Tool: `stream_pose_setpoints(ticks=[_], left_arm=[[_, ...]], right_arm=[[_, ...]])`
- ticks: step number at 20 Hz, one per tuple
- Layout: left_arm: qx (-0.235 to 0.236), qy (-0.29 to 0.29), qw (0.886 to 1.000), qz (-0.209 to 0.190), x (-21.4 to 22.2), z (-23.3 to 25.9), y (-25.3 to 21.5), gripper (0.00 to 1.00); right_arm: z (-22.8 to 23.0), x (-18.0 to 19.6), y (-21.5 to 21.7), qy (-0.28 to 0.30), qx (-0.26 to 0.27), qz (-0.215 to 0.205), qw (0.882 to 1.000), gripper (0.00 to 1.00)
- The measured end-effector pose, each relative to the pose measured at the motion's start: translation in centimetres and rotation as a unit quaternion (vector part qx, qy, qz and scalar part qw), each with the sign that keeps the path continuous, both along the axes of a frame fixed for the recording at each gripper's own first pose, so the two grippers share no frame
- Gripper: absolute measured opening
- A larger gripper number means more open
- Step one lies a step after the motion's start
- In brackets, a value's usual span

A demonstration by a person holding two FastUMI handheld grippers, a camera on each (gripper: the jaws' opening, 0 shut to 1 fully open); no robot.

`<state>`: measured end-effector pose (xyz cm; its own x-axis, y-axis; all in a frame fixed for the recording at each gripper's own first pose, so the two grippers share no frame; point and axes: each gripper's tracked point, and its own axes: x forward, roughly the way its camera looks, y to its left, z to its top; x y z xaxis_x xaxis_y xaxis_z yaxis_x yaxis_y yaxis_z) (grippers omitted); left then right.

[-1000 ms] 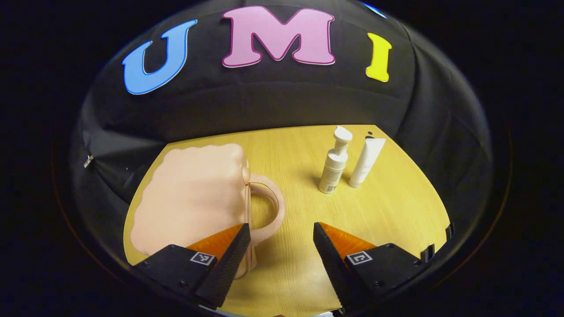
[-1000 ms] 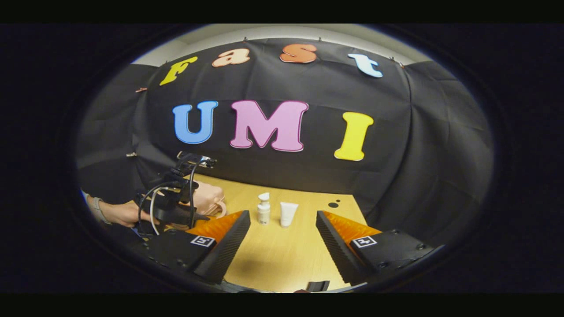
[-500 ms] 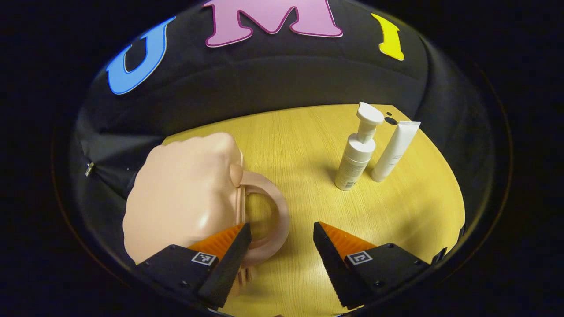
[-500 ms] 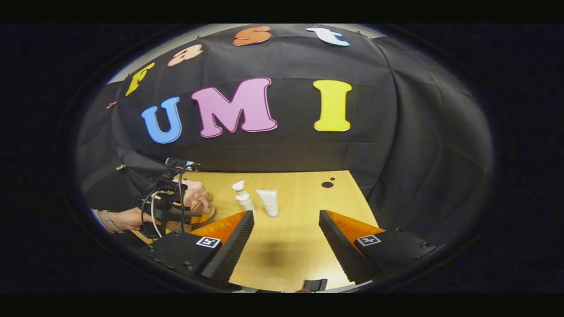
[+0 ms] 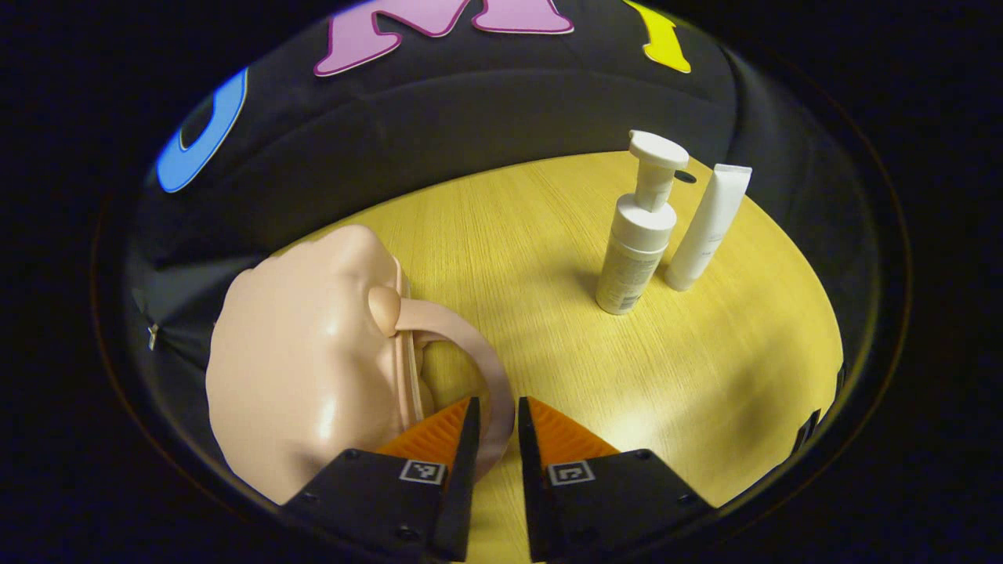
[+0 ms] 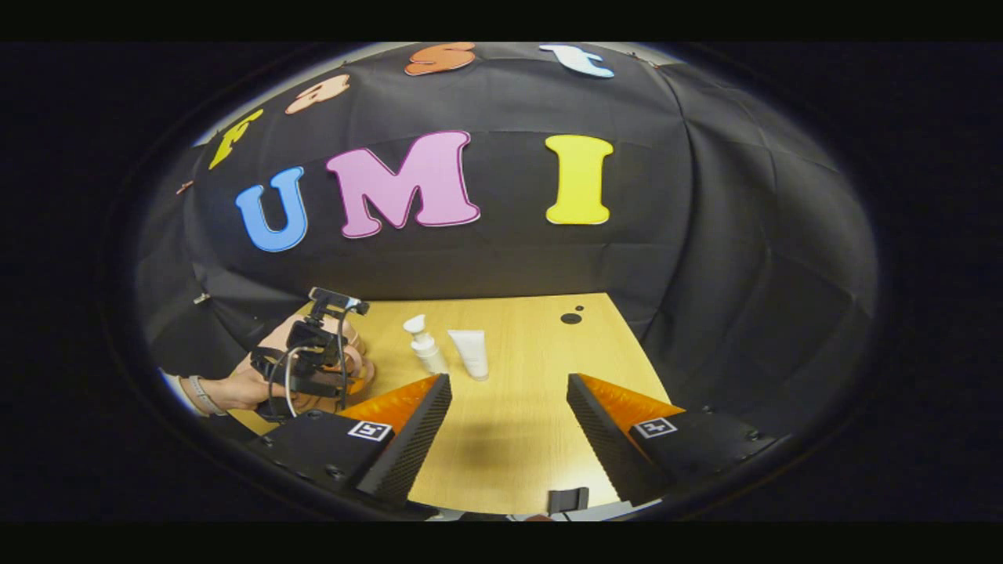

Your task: First open the suitcase, pack the skin care products into it, and then close the suitcase.

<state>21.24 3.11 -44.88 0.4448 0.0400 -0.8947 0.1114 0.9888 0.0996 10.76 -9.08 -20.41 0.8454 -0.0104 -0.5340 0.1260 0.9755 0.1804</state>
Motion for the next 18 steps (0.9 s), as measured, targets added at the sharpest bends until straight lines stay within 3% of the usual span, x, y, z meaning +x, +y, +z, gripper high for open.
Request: stream_pose_setpoints(ticks=[1, 9, 15, 18], left_arm=[[-0.002, 0.004, 1.0, -0.005, 0.0, -0.3, 0.1, 0.28], [0.016, -0.006, 0.999, -0.045, 0.6, -0.2, -0.1, 0.13], [-0.068, -0.018, 0.997, -0.024, 0.9, 2.6, -0.6, 0.06], [-0.086, -0.058, 0.995, -0.008, 2.2, 6.4, 0.9, 0.06]], right_arm=[[0.0, 0.1, 0.2, 0.001, 0.0, -0.001, 1.0, 0.95], [-0.3, 0.2, 0.8, 0.012, -0.008, 0.002, 1.0, 0.95], [-0.2, 0.6, 1.1, 0.014, 0.005, -0.004, 1.0, 0.95], [-0.2, 0.8, 1.4, 0.012, -0.002, 0.002, 1.0, 0.95]])
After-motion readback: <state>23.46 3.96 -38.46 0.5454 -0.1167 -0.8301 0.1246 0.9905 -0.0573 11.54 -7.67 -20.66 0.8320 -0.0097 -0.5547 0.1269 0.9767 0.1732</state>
